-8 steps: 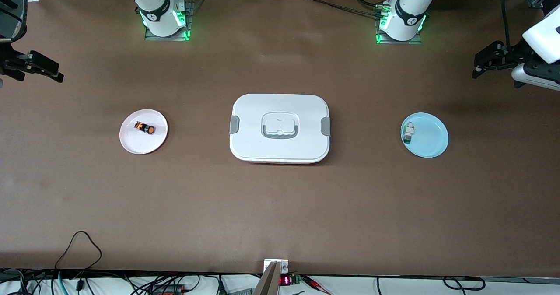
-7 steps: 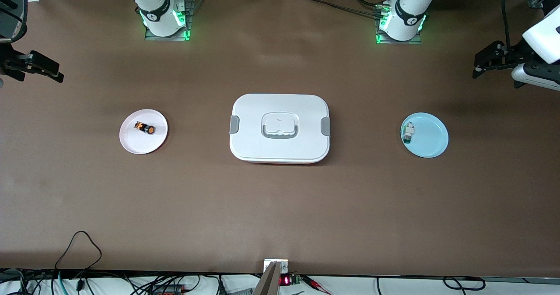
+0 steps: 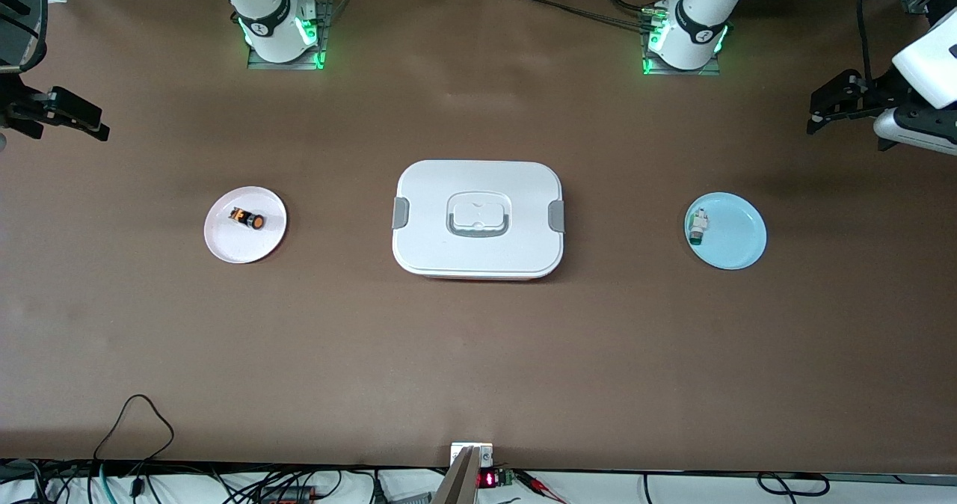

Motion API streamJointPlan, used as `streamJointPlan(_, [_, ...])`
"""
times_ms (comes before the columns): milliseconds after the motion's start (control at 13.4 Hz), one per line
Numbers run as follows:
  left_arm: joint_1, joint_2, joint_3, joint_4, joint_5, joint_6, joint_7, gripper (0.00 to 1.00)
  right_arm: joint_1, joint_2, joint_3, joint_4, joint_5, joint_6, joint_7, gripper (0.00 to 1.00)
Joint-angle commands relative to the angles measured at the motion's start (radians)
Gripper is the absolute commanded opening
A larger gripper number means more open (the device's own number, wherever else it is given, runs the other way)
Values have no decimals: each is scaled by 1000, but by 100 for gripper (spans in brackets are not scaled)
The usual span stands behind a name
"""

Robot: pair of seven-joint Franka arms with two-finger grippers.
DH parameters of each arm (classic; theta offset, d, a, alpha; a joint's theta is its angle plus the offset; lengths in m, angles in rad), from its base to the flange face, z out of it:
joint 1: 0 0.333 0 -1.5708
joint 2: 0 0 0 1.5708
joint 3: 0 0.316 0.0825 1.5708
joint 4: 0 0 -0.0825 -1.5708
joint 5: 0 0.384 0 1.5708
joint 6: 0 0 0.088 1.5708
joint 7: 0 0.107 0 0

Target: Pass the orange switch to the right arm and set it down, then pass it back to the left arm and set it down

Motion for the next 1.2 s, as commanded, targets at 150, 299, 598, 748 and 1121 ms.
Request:
streamJointPlan(150, [-3, 0, -6, 19, 23, -11, 3, 100, -1, 37, 0, 21, 8, -20, 12, 100])
streamJointPlan(299, [-3, 0, -6, 19, 23, -11, 5, 100, 2, 80, 0, 21, 11, -12, 12, 100])
streamJointPlan(598, [-5, 0, -6, 19, 23, -11, 3, 100, 22, 157, 4, 21, 6, 0, 6, 100])
streamJointPlan(748, [-5, 0, -6, 19, 23, -11, 5, 100, 20, 163, 3, 21, 6, 3, 6, 100])
streamJointPlan(1121, [-5, 0, -6, 19, 23, -11, 5, 100, 20, 189, 1, 21, 9, 20, 7, 100])
